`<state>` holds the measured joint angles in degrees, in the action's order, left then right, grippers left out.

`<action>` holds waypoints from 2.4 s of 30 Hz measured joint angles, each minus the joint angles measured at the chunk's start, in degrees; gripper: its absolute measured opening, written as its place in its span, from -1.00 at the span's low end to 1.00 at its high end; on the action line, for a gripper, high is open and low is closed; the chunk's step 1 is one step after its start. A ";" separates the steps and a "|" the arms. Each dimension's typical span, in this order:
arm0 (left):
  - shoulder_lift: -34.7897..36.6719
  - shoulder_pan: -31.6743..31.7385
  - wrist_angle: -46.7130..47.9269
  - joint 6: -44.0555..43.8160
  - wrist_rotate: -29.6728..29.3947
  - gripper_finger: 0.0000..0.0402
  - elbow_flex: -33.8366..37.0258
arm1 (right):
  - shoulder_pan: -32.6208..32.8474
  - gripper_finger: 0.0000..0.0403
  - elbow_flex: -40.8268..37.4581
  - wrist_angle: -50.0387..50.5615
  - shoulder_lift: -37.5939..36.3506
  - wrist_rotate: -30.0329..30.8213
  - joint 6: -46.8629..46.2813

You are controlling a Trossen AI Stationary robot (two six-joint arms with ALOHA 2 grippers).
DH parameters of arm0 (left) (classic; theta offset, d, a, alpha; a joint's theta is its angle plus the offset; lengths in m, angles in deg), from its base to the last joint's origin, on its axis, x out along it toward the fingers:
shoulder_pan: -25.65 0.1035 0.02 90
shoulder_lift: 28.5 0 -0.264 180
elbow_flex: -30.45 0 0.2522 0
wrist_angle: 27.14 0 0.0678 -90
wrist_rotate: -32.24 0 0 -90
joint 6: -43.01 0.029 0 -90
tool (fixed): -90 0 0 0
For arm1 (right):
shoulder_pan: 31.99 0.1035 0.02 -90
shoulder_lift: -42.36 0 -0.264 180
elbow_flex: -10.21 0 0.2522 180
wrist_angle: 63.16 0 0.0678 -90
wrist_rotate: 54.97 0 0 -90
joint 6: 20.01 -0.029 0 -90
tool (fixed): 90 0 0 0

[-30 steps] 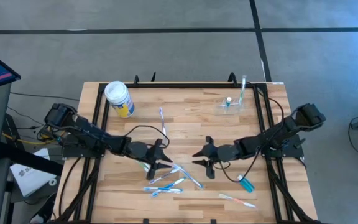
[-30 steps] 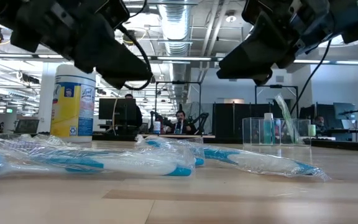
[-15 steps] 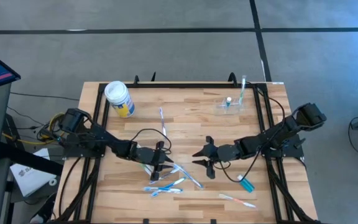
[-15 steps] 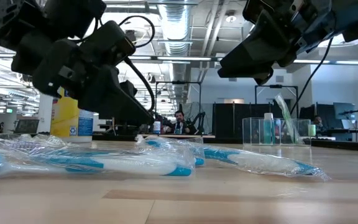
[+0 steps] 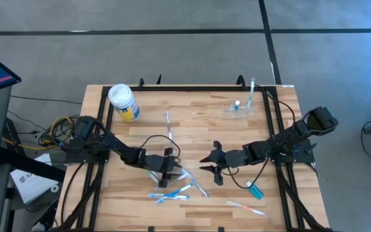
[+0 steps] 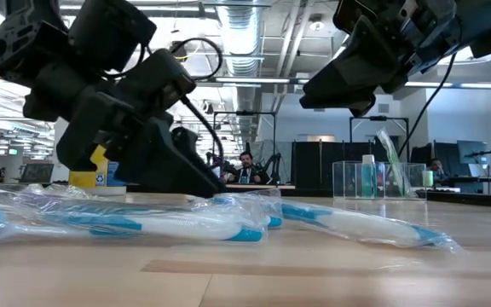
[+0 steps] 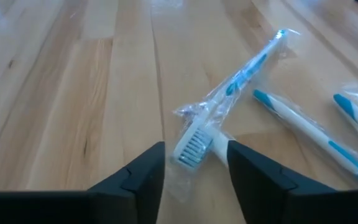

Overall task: Pick & Place toothbrushing station
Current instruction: Put the top blue toothbrush into the right transparent organizer

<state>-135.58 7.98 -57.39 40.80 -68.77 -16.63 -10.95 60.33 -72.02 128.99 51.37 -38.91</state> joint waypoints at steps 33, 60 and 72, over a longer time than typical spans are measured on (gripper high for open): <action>-0.73 1.16 3.31 3.25 1.77 -0.32 -0.76 | -0.07 -0.40 -0.04 0.31 0.00 0.00 0.00; 18.22 1.03 19.23 0.24 -1.35 -0.93 -0.81 | -0.09 -0.40 0.95 -0.09 0.07 0.00 1.78; 22.66 1.08 21.18 -1.28 -1.49 -0.91 -0.81 | -0.99 -0.40 14.26 19.12 0.07 0.39 3.91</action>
<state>-112.92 9.05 -36.20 39.52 -70.25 -17.44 -11.94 74.59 -52.90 129.06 51.76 -35.00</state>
